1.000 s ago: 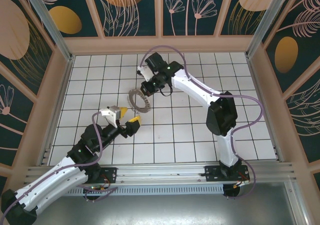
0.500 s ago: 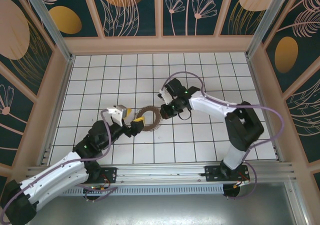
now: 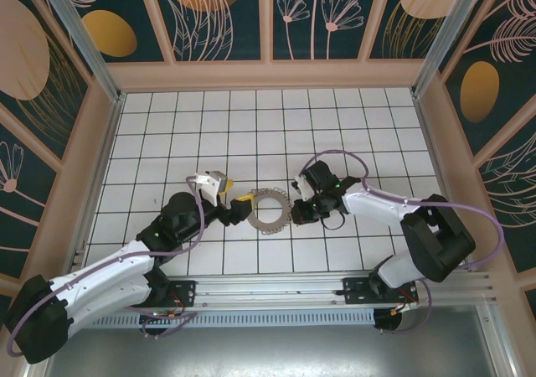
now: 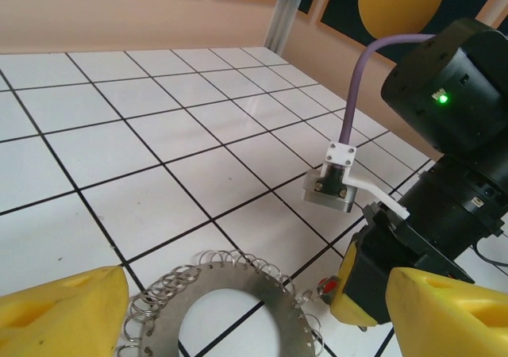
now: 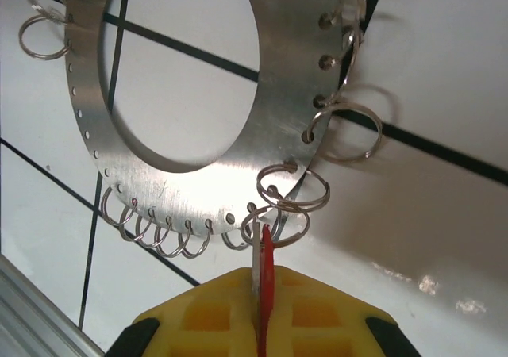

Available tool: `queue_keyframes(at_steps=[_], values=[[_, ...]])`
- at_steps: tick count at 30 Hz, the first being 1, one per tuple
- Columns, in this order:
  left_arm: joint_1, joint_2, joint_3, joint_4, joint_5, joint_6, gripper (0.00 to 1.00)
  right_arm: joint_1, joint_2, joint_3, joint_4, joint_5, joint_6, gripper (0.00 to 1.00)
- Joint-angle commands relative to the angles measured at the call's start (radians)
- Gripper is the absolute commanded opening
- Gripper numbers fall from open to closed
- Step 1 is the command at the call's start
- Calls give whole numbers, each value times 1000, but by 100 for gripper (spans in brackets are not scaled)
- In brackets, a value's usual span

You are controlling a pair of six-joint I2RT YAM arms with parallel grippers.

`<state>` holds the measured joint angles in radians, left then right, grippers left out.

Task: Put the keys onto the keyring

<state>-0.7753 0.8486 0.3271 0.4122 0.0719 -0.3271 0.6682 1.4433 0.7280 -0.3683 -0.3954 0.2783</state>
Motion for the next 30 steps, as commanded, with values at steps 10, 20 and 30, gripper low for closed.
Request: queue_keyframes(at_steps=[10,20,30], values=[[-1,61,91,69,58,16,84,-5,-130,-146,97,12,132,22],[-2,47,137,17,73,23,84,-9,-358,-98,53,336,216,41],[206,49,204,-195,40,0,99,-10,-534,-87,196,556,42,99]])
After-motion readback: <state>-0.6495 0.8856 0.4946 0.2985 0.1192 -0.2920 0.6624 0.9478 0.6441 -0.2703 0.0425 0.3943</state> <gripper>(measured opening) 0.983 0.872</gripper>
